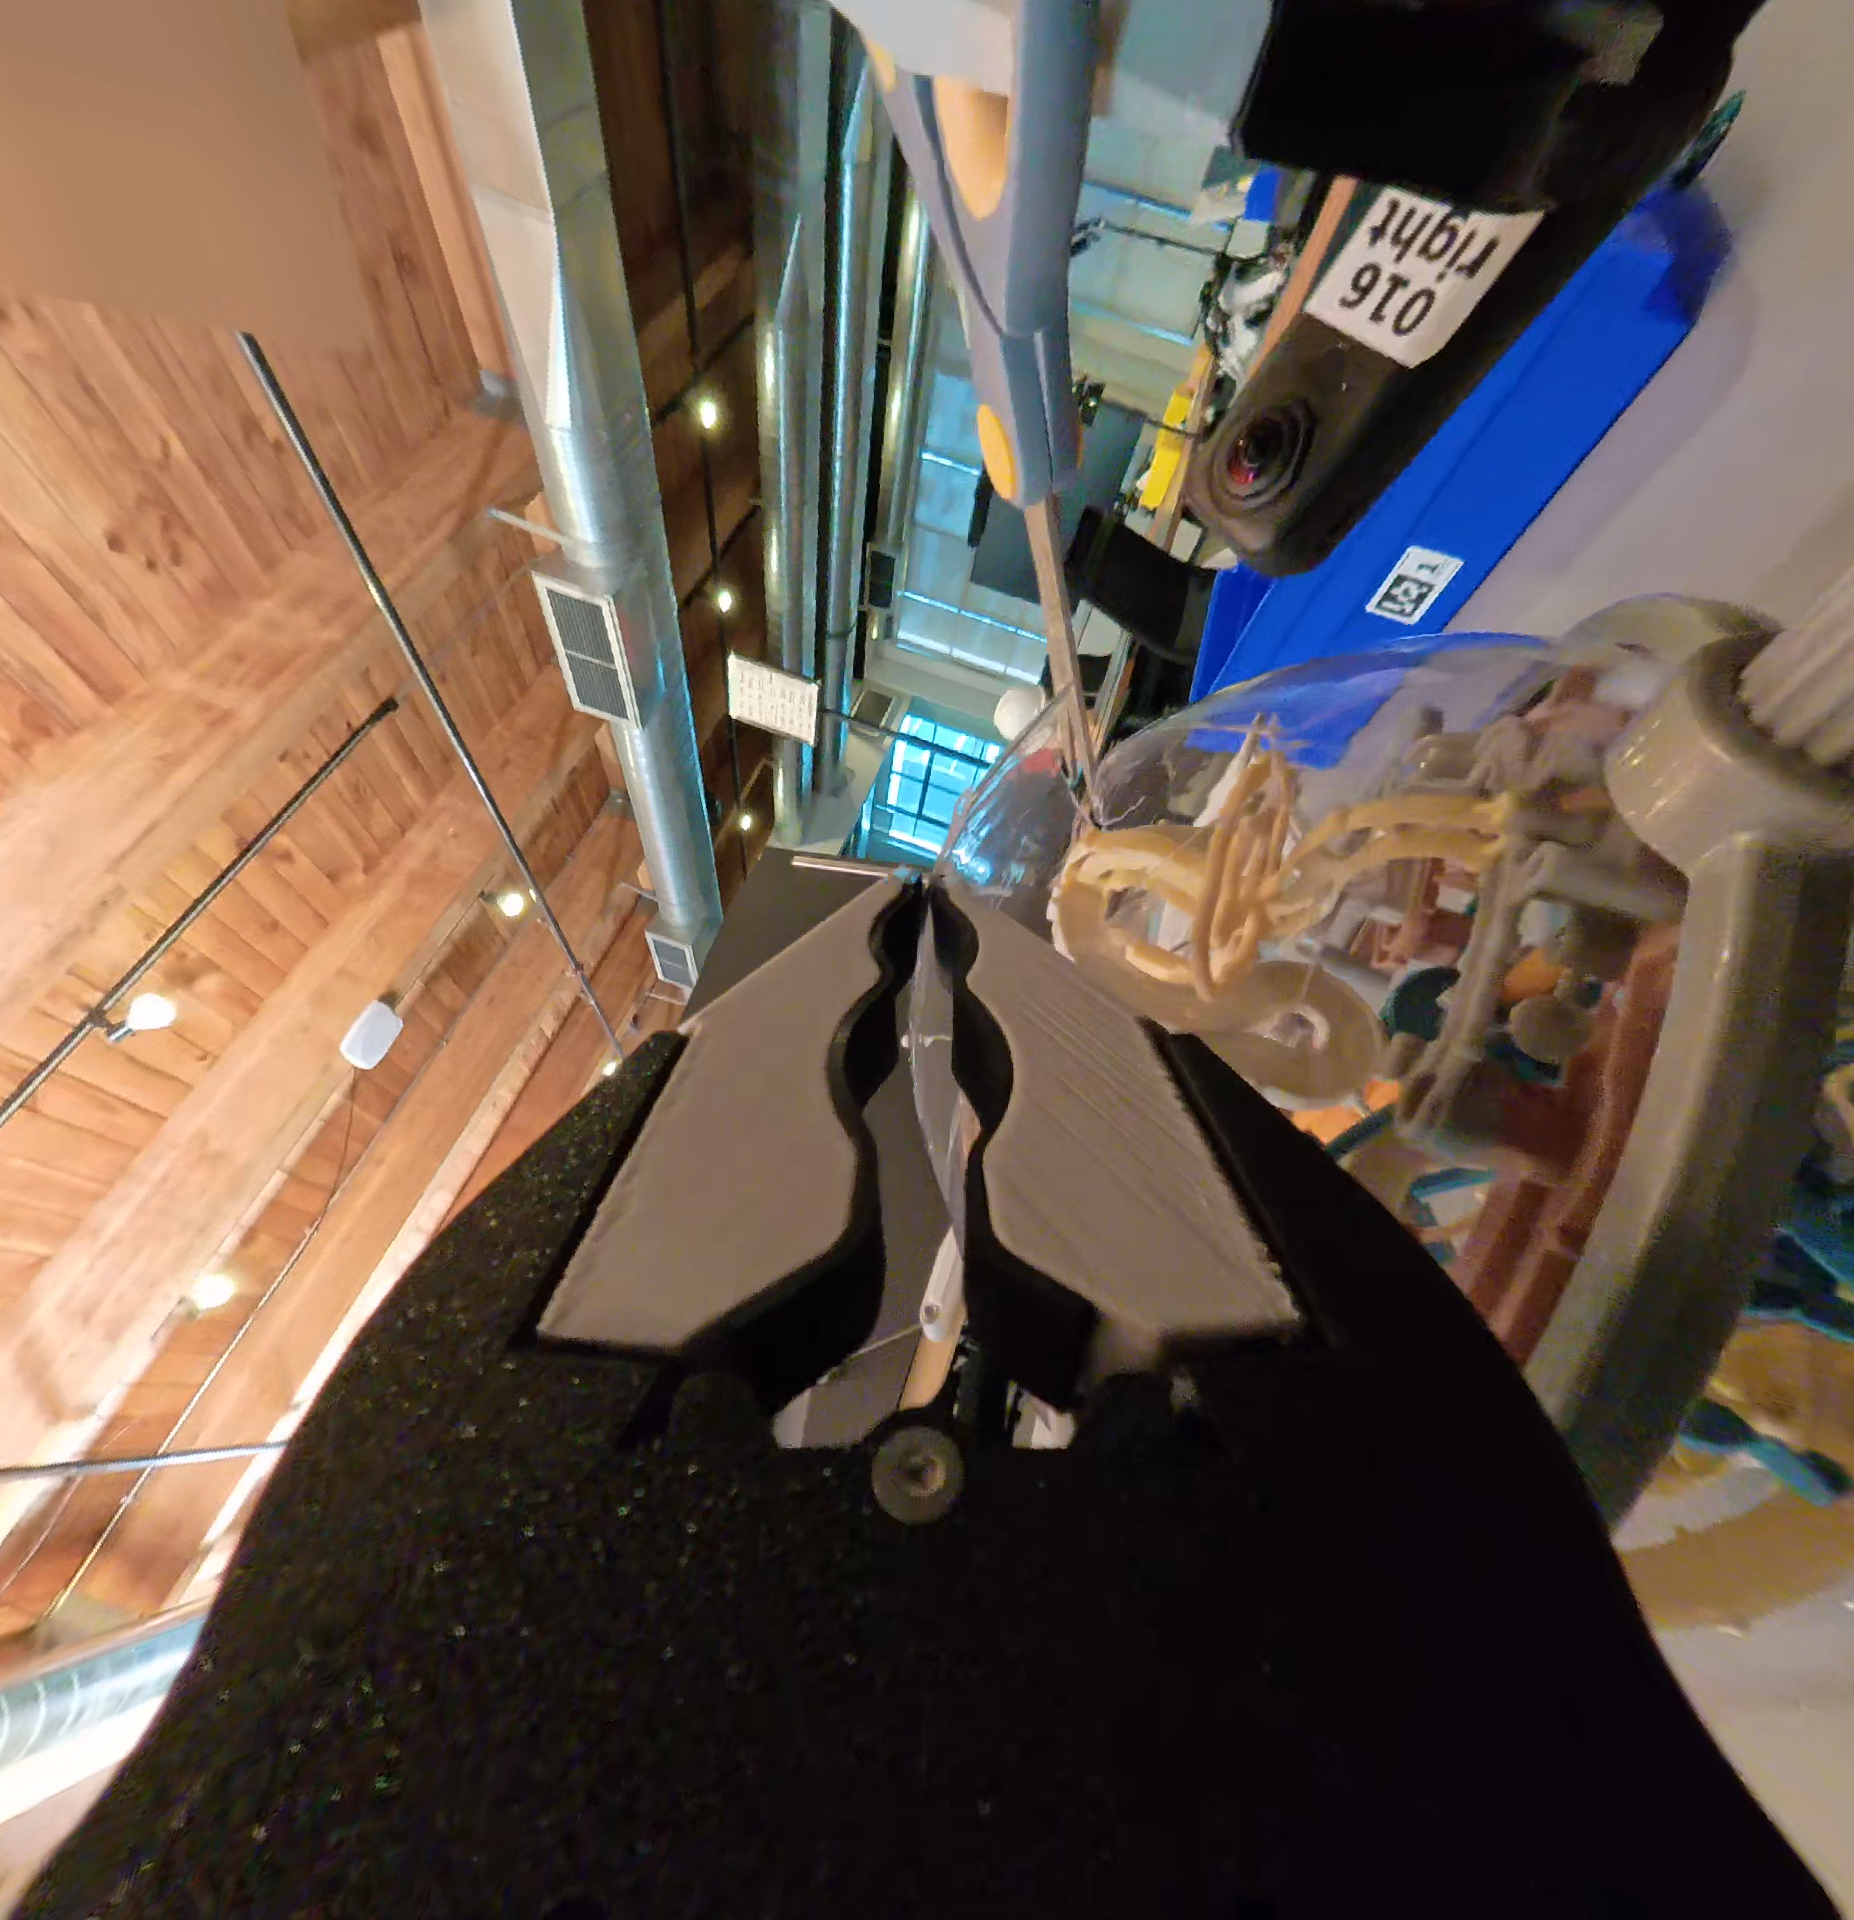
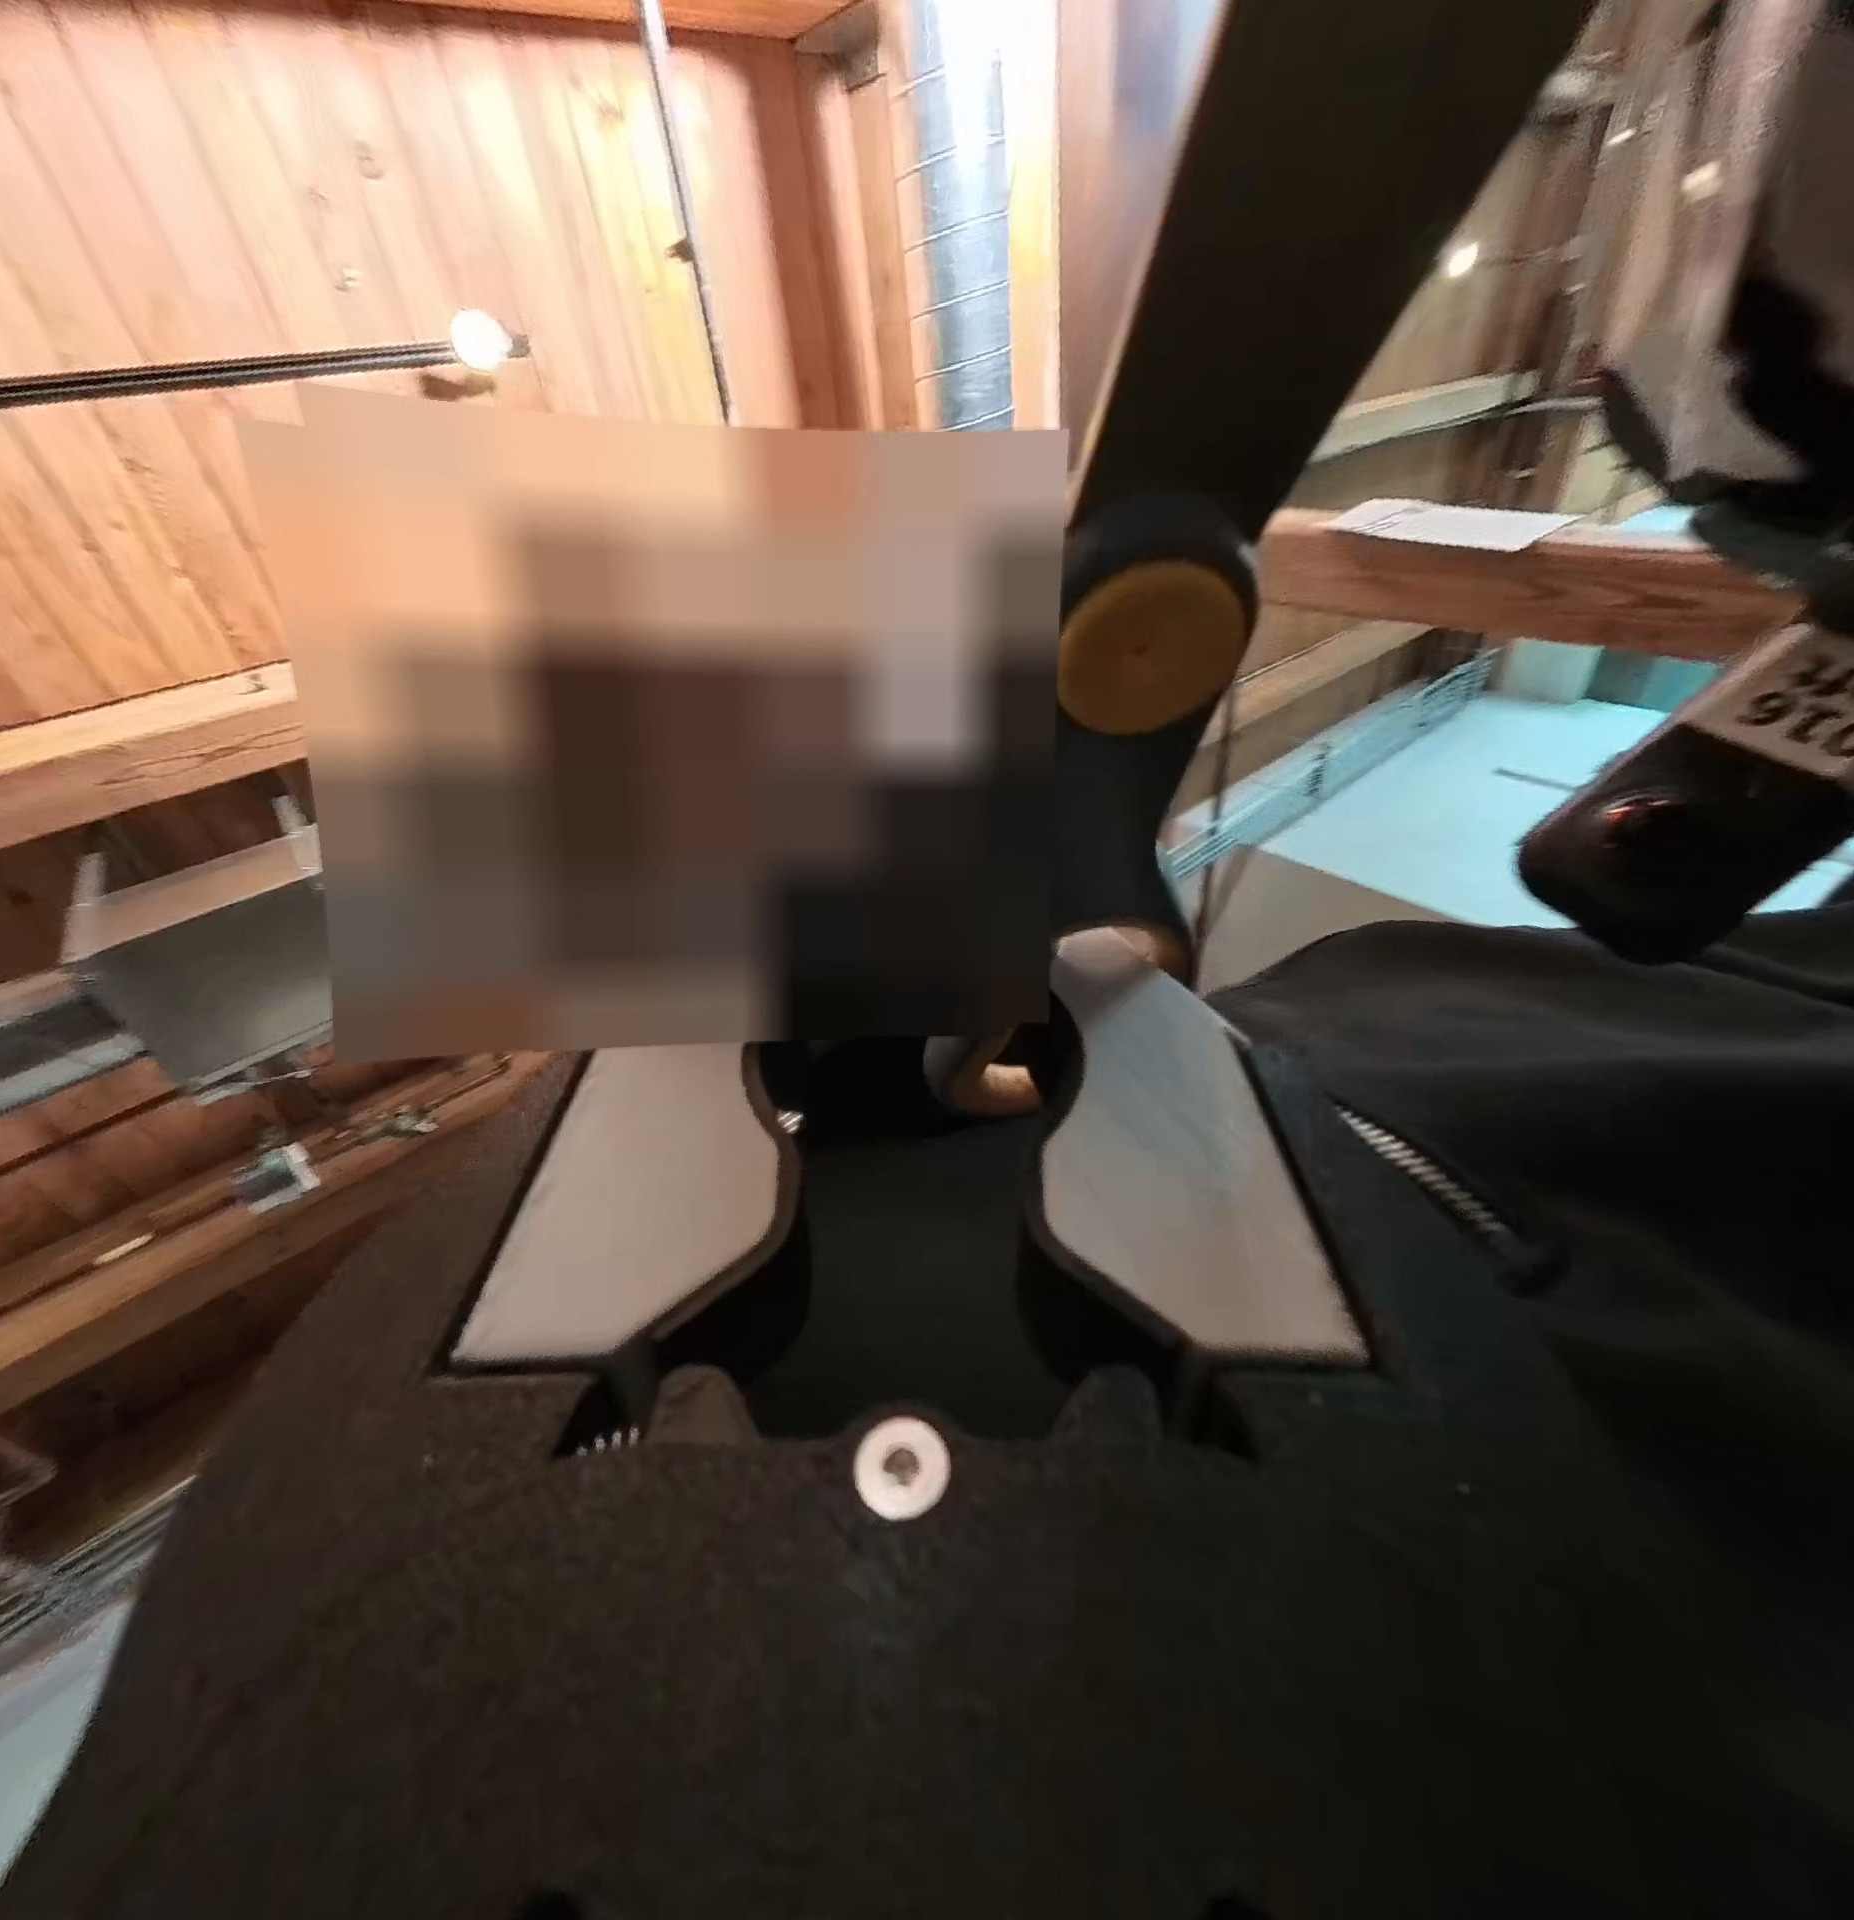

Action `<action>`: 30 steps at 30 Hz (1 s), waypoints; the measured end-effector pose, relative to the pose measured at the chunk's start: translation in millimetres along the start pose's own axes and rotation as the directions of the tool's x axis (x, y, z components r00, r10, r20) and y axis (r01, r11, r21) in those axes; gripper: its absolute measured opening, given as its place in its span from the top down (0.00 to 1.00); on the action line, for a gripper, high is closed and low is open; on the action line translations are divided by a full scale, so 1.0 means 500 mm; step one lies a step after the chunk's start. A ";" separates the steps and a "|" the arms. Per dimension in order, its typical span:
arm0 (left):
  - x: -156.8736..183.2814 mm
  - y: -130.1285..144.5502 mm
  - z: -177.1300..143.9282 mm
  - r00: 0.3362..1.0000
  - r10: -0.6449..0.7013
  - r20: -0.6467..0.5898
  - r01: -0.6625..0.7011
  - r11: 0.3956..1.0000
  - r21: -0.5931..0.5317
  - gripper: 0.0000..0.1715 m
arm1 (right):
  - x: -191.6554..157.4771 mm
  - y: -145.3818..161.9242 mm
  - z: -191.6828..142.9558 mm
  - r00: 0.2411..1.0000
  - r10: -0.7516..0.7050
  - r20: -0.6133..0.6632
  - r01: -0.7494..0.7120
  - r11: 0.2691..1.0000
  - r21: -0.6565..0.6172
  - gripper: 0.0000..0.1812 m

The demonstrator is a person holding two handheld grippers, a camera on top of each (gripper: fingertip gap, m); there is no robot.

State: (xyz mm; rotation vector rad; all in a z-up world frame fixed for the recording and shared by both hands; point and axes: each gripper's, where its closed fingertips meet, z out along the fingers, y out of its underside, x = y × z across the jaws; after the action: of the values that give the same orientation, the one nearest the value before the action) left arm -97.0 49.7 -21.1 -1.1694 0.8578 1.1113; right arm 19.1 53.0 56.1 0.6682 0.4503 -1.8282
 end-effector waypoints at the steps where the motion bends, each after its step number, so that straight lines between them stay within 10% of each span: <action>1: 0.001 0.000 0.000 1.000 0.005 -0.006 -0.005 1.000 0.001 1.00 | -0.011 0.007 -0.001 1.000 0.010 0.029 -0.010 1.000 -0.019 0.79; 30: -0.005 -0.003 0.000 0.999 0.034 0.016 -0.034 0.999 -0.005 1.00 | -0.003 0.006 -0.024 0.994 0.099 -0.038 -0.100 0.995 -0.029 0.79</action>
State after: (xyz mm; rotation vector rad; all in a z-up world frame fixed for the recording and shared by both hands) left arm -96.3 49.1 -18.2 -1.1518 0.8656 1.1499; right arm 25.2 60.1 47.7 0.6921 0.4607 -1.7144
